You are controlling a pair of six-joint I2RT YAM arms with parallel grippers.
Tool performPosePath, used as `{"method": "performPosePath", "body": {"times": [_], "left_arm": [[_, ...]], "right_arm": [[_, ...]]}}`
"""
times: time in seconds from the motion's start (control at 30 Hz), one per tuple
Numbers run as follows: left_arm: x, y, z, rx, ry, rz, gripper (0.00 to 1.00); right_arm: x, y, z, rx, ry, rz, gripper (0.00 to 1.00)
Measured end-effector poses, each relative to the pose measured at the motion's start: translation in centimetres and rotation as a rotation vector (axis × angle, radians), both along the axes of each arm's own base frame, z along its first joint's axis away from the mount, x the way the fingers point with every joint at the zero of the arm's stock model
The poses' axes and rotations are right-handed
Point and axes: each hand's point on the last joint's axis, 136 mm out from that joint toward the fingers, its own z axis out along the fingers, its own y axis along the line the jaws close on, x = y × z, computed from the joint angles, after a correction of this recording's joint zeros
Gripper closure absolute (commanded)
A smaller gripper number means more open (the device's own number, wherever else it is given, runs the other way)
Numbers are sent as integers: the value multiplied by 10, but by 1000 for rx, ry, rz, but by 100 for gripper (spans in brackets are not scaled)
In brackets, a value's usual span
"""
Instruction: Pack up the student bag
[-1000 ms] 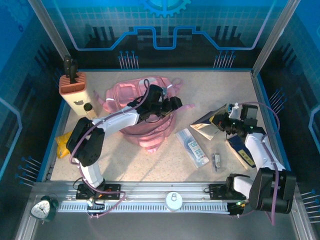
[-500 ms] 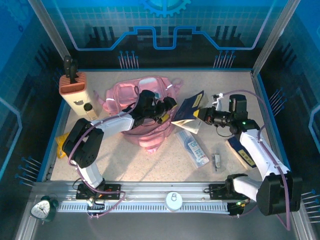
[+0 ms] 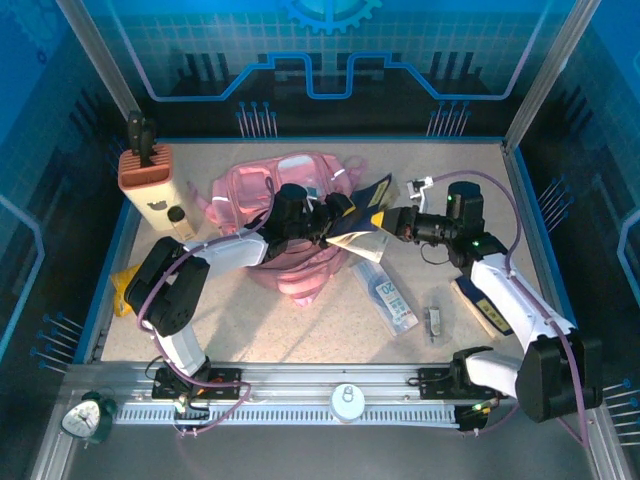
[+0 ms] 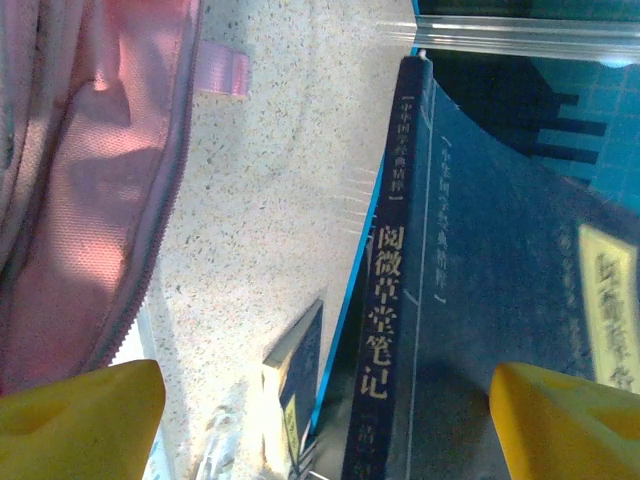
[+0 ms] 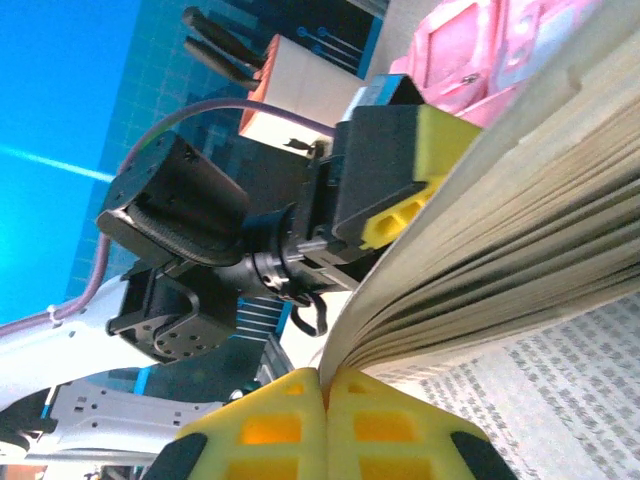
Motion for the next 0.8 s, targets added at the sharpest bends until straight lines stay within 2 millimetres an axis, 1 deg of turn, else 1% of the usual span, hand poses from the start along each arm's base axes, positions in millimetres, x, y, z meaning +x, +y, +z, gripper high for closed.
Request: {"method": "performPosePath", "body": {"times": [0.13,0.2,0.3,0.37,0.4,0.5,0.67,0.8], "left_arm": [[0,0,6,-36,-4,13,27],[-1,1,12,-52,-12,17,32],[-1,1,22,-70,-29,19,41],[0,4,25,-75,-33,27,46],[0,5,25,-77,-36,31,47],[0,7,32,-85,-50,32,47],[-3,6,40,-93,-67,17,36],[-6,5,41,-86,-83,-8,29]], "right_arm": [[4,6,-3,17,4,21,100],[5,7,-9,24,12,29,100],[5,7,-20,24,36,35,100],[5,6,-22,20,34,34,100],[5,5,-23,18,33,35,100],[3,1,-26,5,31,41,100],[3,-7,-34,-20,40,34,100],[6,-17,-40,-39,51,12,100]]}}
